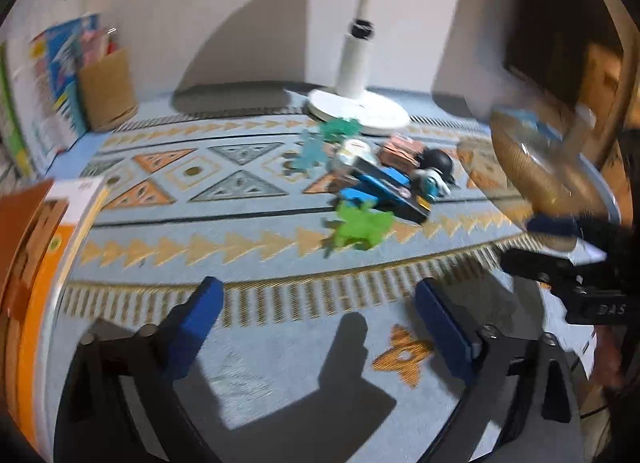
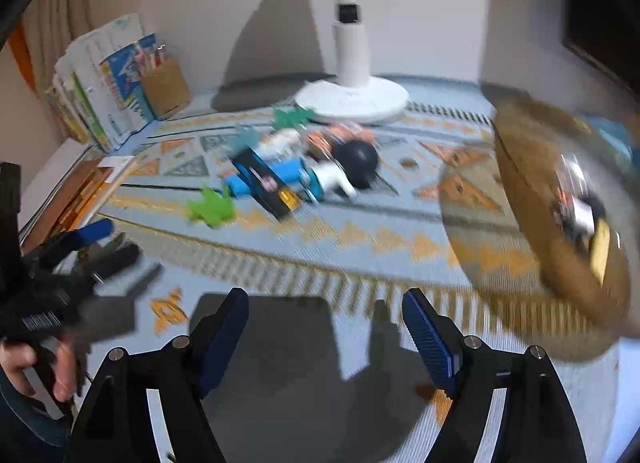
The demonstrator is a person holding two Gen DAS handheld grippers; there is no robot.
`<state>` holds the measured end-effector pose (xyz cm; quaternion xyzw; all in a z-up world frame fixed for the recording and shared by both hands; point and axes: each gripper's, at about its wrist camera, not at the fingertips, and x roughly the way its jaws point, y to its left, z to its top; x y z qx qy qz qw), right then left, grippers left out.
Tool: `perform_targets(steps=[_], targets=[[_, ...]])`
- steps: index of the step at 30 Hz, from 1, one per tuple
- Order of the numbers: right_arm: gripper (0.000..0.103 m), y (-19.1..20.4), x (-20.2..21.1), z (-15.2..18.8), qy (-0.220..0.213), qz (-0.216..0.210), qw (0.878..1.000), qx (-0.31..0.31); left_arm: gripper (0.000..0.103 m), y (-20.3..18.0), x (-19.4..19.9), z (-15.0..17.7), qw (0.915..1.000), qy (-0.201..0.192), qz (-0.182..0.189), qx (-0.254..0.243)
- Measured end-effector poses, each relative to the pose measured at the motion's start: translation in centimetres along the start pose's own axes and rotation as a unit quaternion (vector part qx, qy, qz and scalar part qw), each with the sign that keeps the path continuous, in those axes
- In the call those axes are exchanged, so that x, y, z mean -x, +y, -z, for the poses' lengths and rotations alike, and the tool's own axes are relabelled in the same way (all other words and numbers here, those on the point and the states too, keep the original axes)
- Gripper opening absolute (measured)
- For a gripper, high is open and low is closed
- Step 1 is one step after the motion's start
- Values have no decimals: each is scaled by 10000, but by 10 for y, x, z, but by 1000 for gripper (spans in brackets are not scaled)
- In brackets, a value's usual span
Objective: Organize rigid objects
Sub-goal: 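Grasp the green frog figure with the left gripper while the right grasps the blue-black USB stick, then lift the green figure and USB stick and carry both toward the amber bowl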
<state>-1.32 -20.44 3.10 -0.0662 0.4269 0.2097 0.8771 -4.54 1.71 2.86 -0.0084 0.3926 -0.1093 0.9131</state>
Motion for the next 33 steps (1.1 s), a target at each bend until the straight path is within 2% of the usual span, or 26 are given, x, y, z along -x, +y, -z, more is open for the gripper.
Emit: perform_targets(steps=[1,3,6,8,11,14,17,21,22,24,25,26,27,28,33], targets=[[76,5,-5,-6,56,15,9998,173,87,-6,-4,-4,9999,61,10,-114],[54,11,-19,-17,144,-115,9990,413,81,-16,-13,-11,9996,110,31,-250],[51,9,-35,-29,136,-468,9980,409,68,-16,-29,-19,9993,241,244,-167],[49,5,-43,-36,89,-816,9960,364,64,-13,-39,-23,9989,307,358,-81],[46,3,-54,-45,105,-978,9946,320,57,-10,-47,-29,9986,352,383,-9],[45,0,-67,-53,185,-1206,9922,240,55,-4,-55,-30,9972,424,596,177],[44,6,-73,-58,164,-1235,9913,423,41,-6,-55,-30,9970,422,648,94],[44,23,-83,-61,207,-1069,9906,822,39,-13,-52,-26,9978,413,510,-125],[42,24,-87,-61,290,-1061,9904,833,39,-14,-51,-26,9979,408,471,-179],[28,22,-90,-59,328,-987,9913,802,39,-15,-52,-26,9980,402,442,-198],[26,20,-88,-57,293,-933,9917,831,39,-14,-53,-27,9980,397,457,-183],[25,18,-86,-55,286,-930,9922,776,39,-13,-53,-27,9980,393,471,-168],[24,15,-83,-53,289,-959,9926,686,32,-12,-52,-28,9979,380,512,-144],[24,10,-76,-49,260,-1008,9930,561,29,-12,-52,-28,9977,373,541,-138],[24,-7,-25,-12,137,-1150,9932,153,29,-12,-32,-18,9955,217,922,-29]])
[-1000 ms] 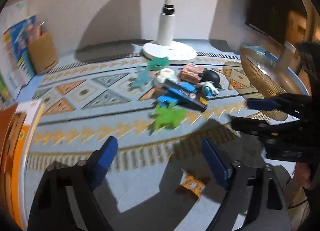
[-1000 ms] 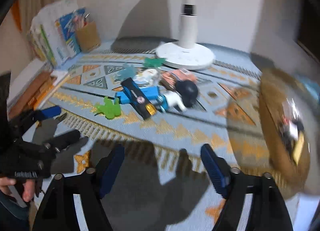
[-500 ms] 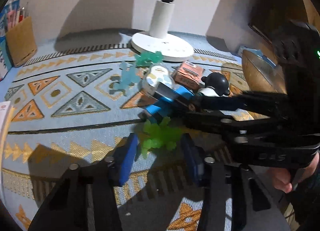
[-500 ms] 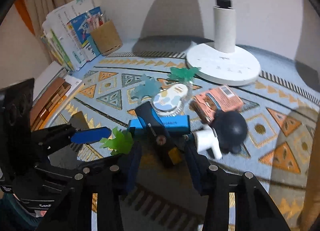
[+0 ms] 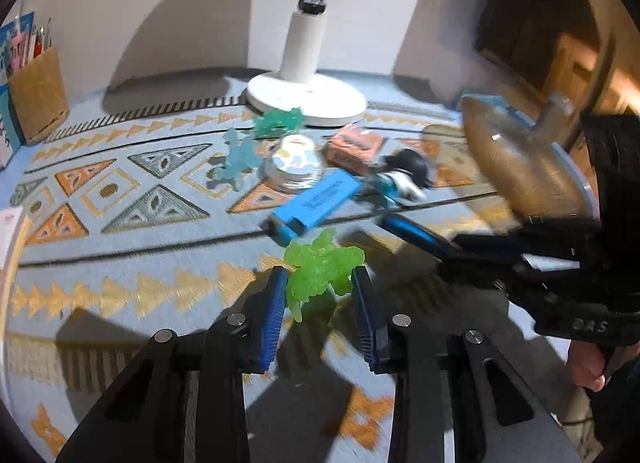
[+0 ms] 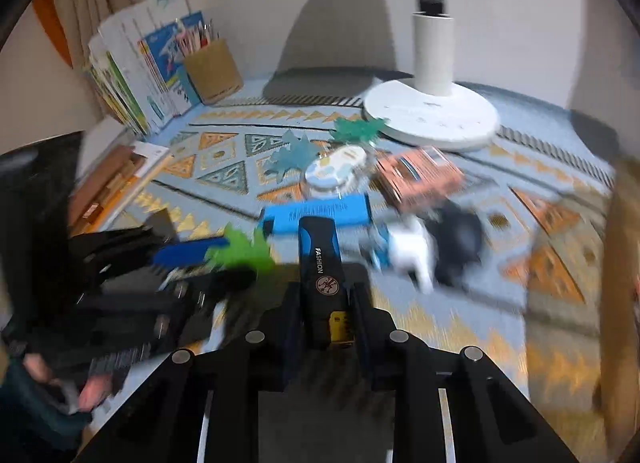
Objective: Organize rigid objects
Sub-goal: 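Lift the green figure and USB stick and carry both toward the amber bowl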
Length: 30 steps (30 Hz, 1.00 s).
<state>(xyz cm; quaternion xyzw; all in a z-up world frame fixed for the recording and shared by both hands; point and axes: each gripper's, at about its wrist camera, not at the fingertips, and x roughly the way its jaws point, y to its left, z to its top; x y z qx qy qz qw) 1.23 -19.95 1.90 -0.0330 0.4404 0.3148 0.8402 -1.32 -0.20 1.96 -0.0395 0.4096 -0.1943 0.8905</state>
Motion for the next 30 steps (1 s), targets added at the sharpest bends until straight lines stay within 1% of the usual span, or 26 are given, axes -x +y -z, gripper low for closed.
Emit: perform_targets(steps=[3,5,7,10,11,12,14,17,19,22,24,25,26,28,30], targets=[[24,3,30,34,-81,74,9999,-78,30,-10,16,13,9998,-94,182,40],[24,3,45,53,-176,161,9996,-135,29,-19,24,21,9997,-152,205,-42],[24,3,54,71,-198,306,9991,-198,30,-27,27,29,9997,-185,117,-102],[24,1,53,87,-46,536,9980,-324,29,-41,32,36,9979,-457,-265,-381],[24,0,53,92,-13,579,9977,-359,30,-44,36,37,9970,-559,-282,-448],[24,1,54,96,22,615,9974,-387,30,-44,40,39,9966,-647,-196,-481],[24,0,57,102,71,629,9972,-396,30,-44,44,43,9952,-752,-123,-606],[27,1,58,105,91,618,9973,-390,30,-42,41,42,9959,-701,-81,-574],[28,3,56,104,69,679,9971,-324,30,-44,38,42,9962,-621,-145,-595],[28,8,50,100,-15,834,9964,-181,30,-53,35,44,9950,-548,-282,-789],[28,21,44,99,-59,1082,9941,106,30,-58,34,47,9938,-526,-368,-902],[27,29,42,100,-73,1260,9916,278,30,-61,33,47,9932,-514,-414,-960],[23,37,41,101,-70,1289,9908,398,30,-62,32,48,9926,-506,-454,-1006],[22,48,42,103,-41,873,9956,339,30,-67,32,48,9913,-489,-553,-1086],[22,56,45,104,-67,487,9985,241,30,-67,38,48,9932,-500,-463,-946]])
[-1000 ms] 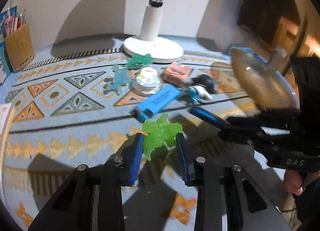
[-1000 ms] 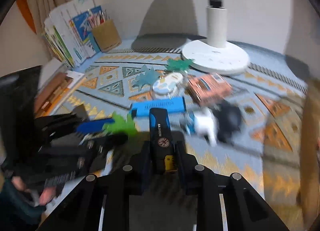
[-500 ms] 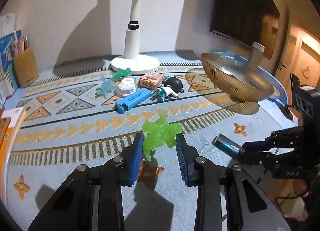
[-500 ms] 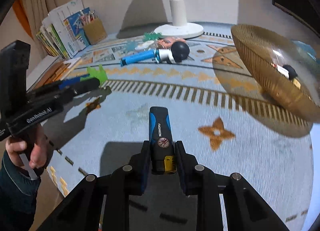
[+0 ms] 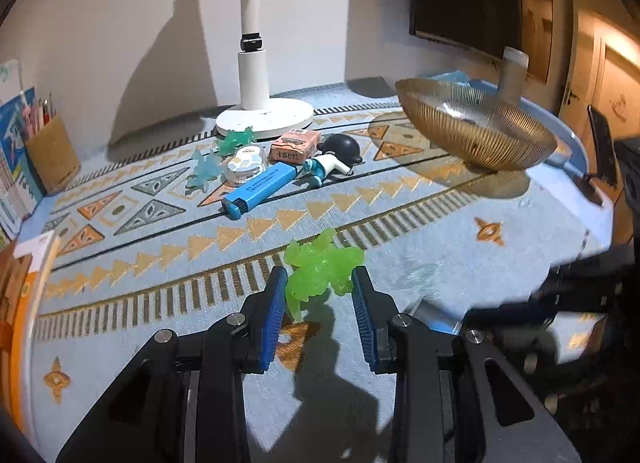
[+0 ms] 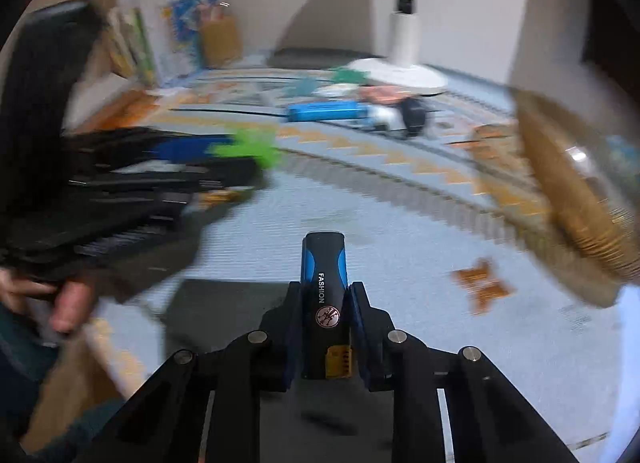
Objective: Organize rigid objects
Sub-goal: 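Lift the green figure and USB stick and carry both toward the amber bowl, then open both grippers over the amber bowl to drop the figure and USB stick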
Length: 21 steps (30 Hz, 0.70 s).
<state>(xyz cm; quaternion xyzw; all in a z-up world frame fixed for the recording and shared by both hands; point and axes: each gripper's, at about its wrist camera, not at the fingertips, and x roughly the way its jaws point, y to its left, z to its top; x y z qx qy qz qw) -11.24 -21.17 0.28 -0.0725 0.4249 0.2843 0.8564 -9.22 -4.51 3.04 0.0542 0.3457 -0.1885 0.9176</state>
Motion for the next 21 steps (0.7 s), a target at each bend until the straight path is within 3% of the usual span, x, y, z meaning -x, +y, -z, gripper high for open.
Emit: perform_targets(steps=[3,7,11,15,18,21], targets=[[22,2,23,-5,-302,-344,9988,-164,30,1,20,-6,9996,-146,130,220],[22,-25,79,-22,-894,-217,9947,-470,30,-2,62,-37,9967,-688,286,316],[22,-66,150,-35,-1620,342,9838,-692,30,-16,95,-85,9897,-1283,569,272],[22,-108,209,-47,-2029,1320,9663,-878,30,-54,103,-140,9843,-1626,626,-285],[22,-147,233,-56,-2093,1755,9542,-1220,30,-82,86,-174,9810,-1657,851,-544],[22,-185,236,-60,-1965,1839,9478,-1712,30,-106,45,-192,9820,-1402,1127,-578]])
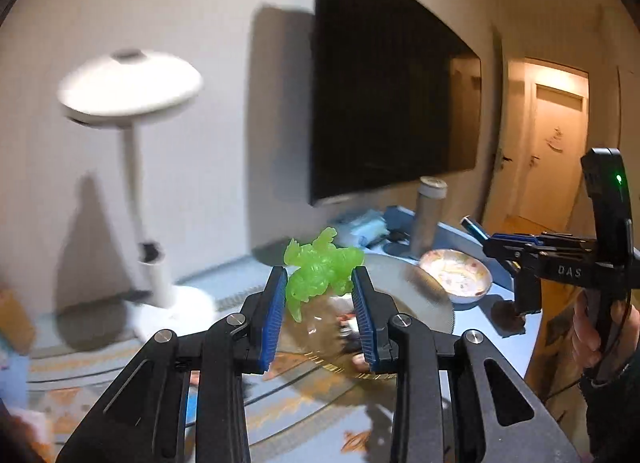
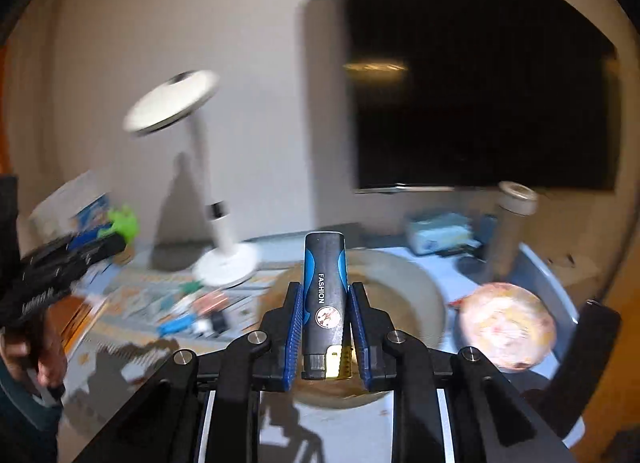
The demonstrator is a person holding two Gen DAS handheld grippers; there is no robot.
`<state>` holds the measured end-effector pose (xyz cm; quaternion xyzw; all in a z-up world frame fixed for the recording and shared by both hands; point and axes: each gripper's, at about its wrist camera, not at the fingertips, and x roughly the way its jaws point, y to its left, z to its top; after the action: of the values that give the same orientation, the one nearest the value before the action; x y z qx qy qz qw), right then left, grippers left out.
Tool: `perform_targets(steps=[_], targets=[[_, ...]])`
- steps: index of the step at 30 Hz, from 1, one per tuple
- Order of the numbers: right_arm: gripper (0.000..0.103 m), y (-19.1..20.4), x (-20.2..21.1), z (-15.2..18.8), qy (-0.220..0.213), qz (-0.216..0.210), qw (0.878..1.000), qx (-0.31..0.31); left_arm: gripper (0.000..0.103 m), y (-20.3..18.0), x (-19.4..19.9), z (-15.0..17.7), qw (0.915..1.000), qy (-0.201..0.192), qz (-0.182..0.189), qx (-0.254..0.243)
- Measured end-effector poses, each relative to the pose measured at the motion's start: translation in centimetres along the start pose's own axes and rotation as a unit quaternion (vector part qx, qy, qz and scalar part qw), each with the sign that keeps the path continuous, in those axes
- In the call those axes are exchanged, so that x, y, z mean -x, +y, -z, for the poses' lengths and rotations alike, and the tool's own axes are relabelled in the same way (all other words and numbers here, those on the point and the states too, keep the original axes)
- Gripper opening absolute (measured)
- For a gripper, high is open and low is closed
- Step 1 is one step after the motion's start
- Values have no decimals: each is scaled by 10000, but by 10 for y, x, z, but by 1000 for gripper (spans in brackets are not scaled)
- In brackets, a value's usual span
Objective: Organize rigid objects
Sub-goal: 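Open both grippers over the amber bowl to drop the figure and USB stick, then return both open grippers to the toy pile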
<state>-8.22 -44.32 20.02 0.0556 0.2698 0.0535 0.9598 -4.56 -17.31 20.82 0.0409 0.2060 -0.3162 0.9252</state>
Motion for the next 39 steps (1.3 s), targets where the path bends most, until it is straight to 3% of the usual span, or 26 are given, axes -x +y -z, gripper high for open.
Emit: perform_targets(steps=[3,6,12,13,14,15,17,21,27,31,33,39], targets=[[22,-32,-38,5,633,-63,9967,-509,30,-8,-52,16,9987,451,180,148],[22,-46,-71,27,1185,23,9910,-620,30,-15,-92,40,9945,964,336,237],[22,-59,-115,51,1850,321,9796,-715,31,-16,-138,67,9849,1630,370,447],[22,-63,-119,52,1919,320,9780,-757,34,-13,-140,67,9833,1664,475,564],[25,-65,-123,53,1989,321,9762,-808,51,-11,-140,66,9827,1662,507,645],[28,-66,-124,53,2007,371,9753,-839,73,-8,-137,64,9837,1569,461,752],[32,-72,-122,48,1886,475,9771,-862,83,-3,-122,58,9891,1151,312,865],[42,-74,-100,41,1576,424,9824,-914,83,17,-88,52,9900,908,299,1038],[46,-56,-80,42,1453,95,9846,-971,83,45,-30,70,9896,720,34,1249],[49,-14,-68,44,1447,-316,9867,-670,83,71,9,96,9858,625,-331,1524],[62,16,-62,47,1398,-550,9878,-414,83,89,26,115,9805,603,-565,1783],[63,110,-71,83,1378,-1109,9838,307,83,130,50,174,9641,888,-1581,1938]])
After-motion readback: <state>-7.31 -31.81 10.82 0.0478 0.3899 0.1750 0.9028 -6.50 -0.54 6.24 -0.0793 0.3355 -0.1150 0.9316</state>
